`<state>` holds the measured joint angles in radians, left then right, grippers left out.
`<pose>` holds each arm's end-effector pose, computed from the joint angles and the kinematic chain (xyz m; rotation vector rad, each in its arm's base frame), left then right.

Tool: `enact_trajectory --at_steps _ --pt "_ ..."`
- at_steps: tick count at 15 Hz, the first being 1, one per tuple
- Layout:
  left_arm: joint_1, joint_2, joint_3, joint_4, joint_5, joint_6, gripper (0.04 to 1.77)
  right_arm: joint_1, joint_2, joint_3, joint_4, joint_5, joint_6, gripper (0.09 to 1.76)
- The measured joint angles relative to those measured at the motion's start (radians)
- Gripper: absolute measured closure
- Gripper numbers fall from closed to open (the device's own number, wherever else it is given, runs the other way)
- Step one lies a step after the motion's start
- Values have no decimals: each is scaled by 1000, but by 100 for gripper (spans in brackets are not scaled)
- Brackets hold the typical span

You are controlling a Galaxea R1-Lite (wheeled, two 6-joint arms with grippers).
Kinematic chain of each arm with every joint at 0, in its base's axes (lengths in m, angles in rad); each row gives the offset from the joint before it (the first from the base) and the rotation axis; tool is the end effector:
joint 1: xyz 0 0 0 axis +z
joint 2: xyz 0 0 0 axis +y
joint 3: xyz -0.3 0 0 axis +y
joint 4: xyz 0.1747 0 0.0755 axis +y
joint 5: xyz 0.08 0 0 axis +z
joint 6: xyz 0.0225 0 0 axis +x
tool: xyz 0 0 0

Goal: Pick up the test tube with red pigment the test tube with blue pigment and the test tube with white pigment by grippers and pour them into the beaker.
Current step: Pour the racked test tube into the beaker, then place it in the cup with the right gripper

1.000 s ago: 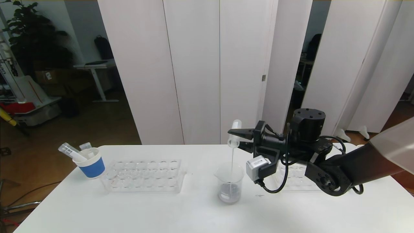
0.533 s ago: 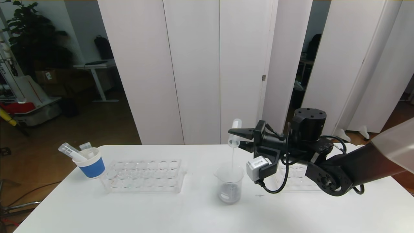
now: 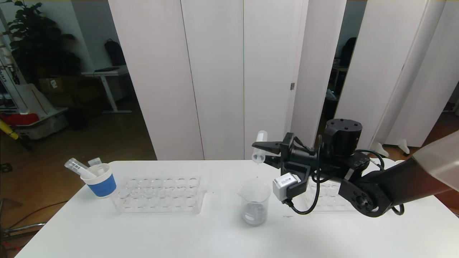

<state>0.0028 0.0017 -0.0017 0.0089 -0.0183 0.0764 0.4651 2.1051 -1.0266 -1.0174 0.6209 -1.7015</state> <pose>-0.0228 -0.0005 0.0751 0.0763 0.0083 -0.0158 0.3516 0.1911 0.1339 -1.5088 -0.8656 0.8545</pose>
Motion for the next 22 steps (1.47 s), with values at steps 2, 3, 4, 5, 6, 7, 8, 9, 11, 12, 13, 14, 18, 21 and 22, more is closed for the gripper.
enact_trajectory --at_steps 2,3,4,5,6,7,8,9,11,12,13,14,18,21,22 --pt "0 0 0 0 0 0 6 2 0 3 2 0 0 127" --pt "0 0 0 0 0 0 6 2 -1 3 2 0 -1 127" --pt "0 0 0 0 0 0 6 4 -3 3 3 0 0 127" --pt "0 0 0 0 0 0 6 6 -5 6 2 -2 0 127" --pt "0 0 0 0 0 0 6 7 -7 7 2 -11 0 127" --pt "0 0 0 0 0 0 6 9 -8 7 2 -15 1 127" --pt "0 0 0 0 0 0 6 11 -8 8 2 -16 2 127" --pt "0 0 0 0 0 0 6 13 -9 8 2 -16 2 127" --pt "0 0 0 0 0 0 6 14 -10 8 2 -16 5 127" --pt "0 0 0 -1 0 0 6 14 -11 9 2 -17 10 127" --pt "0 0 0 0 0 0 6 14 -14 11 2 -19 17 127" --pt "0 0 0 0 0 0 6 14 -20 12 3 -22 29 127" --pt "0 0 0 0 0 0 6 15 -67 59 -4 -107 110 127" --pt "0 0 0 0 0 0 6 17 -108 63 4 -171 181 127" --pt "0 0 0 0 0 0 6 18 -119 64 6 -201 216 127"
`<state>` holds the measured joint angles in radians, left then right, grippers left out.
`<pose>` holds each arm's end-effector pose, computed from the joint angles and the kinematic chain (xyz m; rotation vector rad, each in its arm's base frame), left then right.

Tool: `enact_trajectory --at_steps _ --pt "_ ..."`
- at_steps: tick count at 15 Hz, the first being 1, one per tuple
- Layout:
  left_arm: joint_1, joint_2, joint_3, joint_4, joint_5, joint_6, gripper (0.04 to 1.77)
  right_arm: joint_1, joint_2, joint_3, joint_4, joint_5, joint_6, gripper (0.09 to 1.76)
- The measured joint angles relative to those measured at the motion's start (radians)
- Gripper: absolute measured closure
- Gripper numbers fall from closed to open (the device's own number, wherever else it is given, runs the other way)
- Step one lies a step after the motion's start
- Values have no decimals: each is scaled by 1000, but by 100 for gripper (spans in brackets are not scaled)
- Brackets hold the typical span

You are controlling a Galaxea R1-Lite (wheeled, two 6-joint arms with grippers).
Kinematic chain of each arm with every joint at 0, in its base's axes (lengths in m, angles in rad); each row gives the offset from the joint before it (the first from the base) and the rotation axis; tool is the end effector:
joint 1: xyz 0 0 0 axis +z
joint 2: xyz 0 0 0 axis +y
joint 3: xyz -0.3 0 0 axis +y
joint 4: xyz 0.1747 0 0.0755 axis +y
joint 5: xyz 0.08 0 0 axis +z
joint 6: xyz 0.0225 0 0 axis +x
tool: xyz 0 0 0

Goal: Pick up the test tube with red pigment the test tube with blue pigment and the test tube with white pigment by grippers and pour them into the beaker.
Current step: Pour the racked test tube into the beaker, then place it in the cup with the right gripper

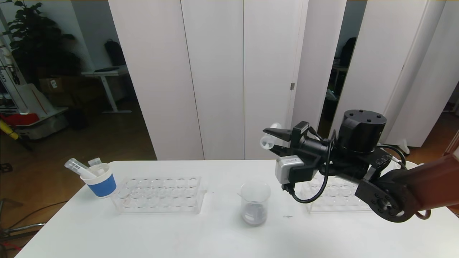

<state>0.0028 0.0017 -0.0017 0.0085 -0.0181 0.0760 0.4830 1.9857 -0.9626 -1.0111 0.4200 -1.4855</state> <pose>-0.0228 -0.0005 0.0751 0.0759 0.0079 -0.0156 0.3295 0.1832 0.1635 -1.3758 -0.6570 0.7356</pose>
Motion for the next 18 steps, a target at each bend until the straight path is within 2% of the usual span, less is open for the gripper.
enact_trajectory --at_steps 4,9,14,18 --pt "0 0 0 0 0 0 6 9 -48 12 1 -151 180 127" --pt "0 0 0 0 0 0 6 39 -82 14 4 -324 537 127" --pt "0 0 0 0 0 0 6 58 -92 28 4 -359 946 127" --pt "0 0 0 0 0 0 6 53 -107 68 5 -385 1161 127"
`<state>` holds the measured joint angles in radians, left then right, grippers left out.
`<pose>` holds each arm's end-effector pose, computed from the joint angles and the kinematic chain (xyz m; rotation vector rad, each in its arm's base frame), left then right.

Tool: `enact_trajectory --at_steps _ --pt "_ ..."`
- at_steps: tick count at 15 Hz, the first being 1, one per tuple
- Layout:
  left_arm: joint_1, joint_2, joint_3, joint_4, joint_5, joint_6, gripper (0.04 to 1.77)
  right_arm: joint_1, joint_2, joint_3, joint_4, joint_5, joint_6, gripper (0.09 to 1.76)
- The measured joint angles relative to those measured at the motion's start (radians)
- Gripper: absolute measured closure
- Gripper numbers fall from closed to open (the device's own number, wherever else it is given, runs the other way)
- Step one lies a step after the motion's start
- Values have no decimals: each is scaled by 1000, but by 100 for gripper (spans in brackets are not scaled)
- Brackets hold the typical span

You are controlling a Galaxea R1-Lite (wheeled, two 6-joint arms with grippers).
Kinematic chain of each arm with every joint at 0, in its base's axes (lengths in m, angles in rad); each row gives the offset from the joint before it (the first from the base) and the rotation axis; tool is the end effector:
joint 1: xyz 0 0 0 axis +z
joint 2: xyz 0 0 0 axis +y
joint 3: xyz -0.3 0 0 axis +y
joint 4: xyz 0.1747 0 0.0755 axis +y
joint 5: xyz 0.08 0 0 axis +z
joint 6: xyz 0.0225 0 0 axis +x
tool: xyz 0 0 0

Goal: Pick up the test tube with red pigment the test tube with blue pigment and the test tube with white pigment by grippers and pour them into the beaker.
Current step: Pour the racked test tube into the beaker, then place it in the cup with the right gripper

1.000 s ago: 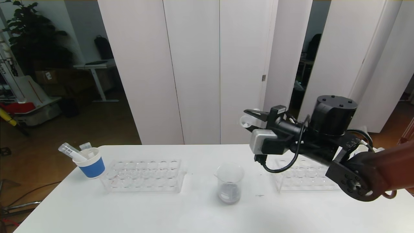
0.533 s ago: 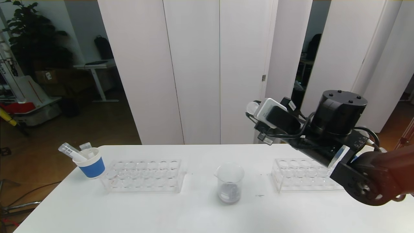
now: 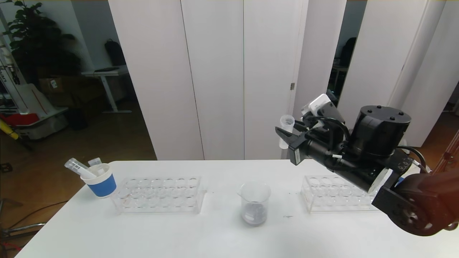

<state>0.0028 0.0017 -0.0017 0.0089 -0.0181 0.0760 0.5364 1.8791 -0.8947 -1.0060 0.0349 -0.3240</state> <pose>-0.0228 -0.0005 0.0751 0.0759 0.0083 -0.0156 0.3031 0.1811 0.1843 -0.3097 -0.1135 0.5627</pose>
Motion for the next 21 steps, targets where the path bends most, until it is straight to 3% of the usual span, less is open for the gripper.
enact_trajectory --at_steps 4,8,13,21 --pt "0 0 0 0 0 0 6 -4 -11 34 0 -63 217 127" --pt "0 0 0 0 0 0 6 -49 -53 114 0 -85 250 127" --pt "0 0 0 0 0 0 6 -216 -137 193 -15 -80 243 127" --pt "0 0 0 0 0 0 6 -545 -214 195 -24 -77 238 127"
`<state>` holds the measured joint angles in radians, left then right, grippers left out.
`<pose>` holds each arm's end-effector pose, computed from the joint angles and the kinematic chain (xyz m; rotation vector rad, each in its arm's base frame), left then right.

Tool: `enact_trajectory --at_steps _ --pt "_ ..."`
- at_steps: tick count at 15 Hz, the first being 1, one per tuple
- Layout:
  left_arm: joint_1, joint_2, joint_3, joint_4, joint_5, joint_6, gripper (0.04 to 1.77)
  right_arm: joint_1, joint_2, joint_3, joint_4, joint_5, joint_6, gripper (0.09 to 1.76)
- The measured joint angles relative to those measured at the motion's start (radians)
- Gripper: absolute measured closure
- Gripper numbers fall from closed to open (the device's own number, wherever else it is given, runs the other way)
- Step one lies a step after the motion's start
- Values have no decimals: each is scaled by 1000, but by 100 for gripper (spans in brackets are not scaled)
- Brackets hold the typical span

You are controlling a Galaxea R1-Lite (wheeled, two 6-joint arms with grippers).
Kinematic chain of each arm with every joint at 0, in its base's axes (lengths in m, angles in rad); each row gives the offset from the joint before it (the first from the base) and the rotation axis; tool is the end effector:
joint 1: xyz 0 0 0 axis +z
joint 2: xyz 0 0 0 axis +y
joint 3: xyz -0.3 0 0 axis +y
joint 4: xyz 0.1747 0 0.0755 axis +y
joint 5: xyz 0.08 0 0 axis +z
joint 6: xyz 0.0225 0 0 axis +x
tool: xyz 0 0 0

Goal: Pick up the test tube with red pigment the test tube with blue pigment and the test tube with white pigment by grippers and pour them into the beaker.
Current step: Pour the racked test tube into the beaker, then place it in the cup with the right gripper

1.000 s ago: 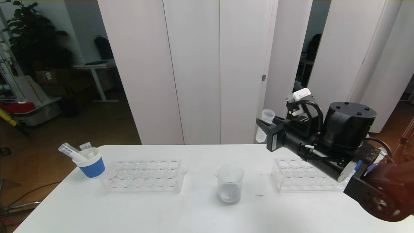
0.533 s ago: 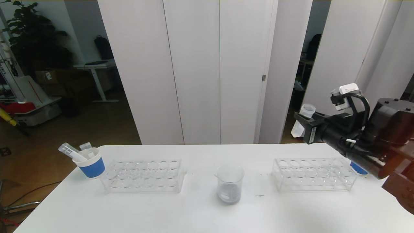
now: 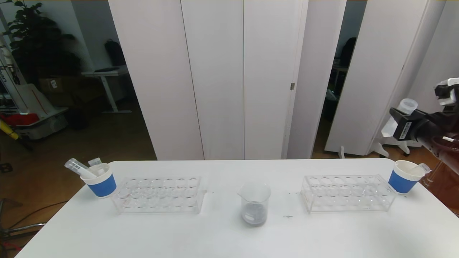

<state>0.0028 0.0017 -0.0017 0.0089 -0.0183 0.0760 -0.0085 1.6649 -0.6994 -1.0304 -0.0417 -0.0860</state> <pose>-0.0228 -0.0005 0.0751 0.0759 0.0083 -0.0158 0.2919 -0.0034 0.2046 -0.0849 -0.0627 -0.0529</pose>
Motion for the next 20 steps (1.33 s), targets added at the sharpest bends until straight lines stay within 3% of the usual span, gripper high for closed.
enact_trajectory --at_steps 5,11,20 --pt "0 0 0 0 0 0 6 -159 25 -5 -53 -3 16 127" --pt "0 0 0 0 0 0 6 -210 164 24 -248 -6 30 127" --pt "0 0 0 0 0 0 6 -271 339 151 -430 -10 27 127"
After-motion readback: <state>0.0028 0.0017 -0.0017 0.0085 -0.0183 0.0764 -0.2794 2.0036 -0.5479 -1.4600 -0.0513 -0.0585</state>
